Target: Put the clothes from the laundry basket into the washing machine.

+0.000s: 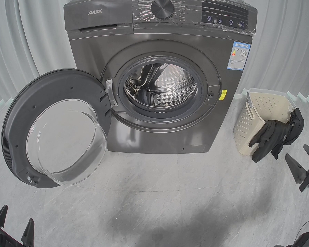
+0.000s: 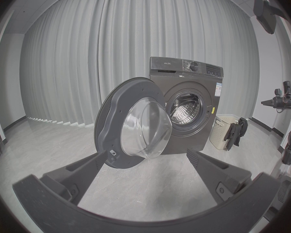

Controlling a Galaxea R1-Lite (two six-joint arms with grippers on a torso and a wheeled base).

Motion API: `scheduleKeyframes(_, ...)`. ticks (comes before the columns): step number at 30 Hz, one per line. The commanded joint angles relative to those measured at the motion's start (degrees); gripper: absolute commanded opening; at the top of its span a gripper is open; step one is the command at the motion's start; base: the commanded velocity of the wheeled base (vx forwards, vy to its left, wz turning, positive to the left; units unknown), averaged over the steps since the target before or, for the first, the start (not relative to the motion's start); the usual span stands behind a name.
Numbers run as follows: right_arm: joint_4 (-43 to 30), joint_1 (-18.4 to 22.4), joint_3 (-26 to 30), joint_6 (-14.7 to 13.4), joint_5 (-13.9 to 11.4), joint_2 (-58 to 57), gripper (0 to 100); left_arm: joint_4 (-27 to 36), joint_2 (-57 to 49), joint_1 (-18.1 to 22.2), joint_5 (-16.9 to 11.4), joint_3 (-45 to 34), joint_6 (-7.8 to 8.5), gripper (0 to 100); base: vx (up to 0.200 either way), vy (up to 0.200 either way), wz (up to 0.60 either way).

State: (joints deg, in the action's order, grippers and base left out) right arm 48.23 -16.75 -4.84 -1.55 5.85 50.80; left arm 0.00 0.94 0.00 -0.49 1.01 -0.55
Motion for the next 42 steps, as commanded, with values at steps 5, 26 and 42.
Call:
scheduleKeyframes(5,-18.5,4.8,4.8,3.6,-0.7,-25.1,100,0.0,-0.9,0.0,0.0,-1.0,0.02,100,0.0,0.0,0.0)
scheduleKeyframes(26,-47.9,16.7,4.8,0.2,-2.7,-50.6,100,0.0,-0.9,0.0,0.0,-1.0,0.11,100,0.0,0.0,0.0)
scheduleKeyframes(42,-48.5,16.7,4.8,2.0,-7.5,-50.6,100,0.0,-0.9,0.0,0.3,-1.0,0.11,100,0.0,-0.075,0.0)
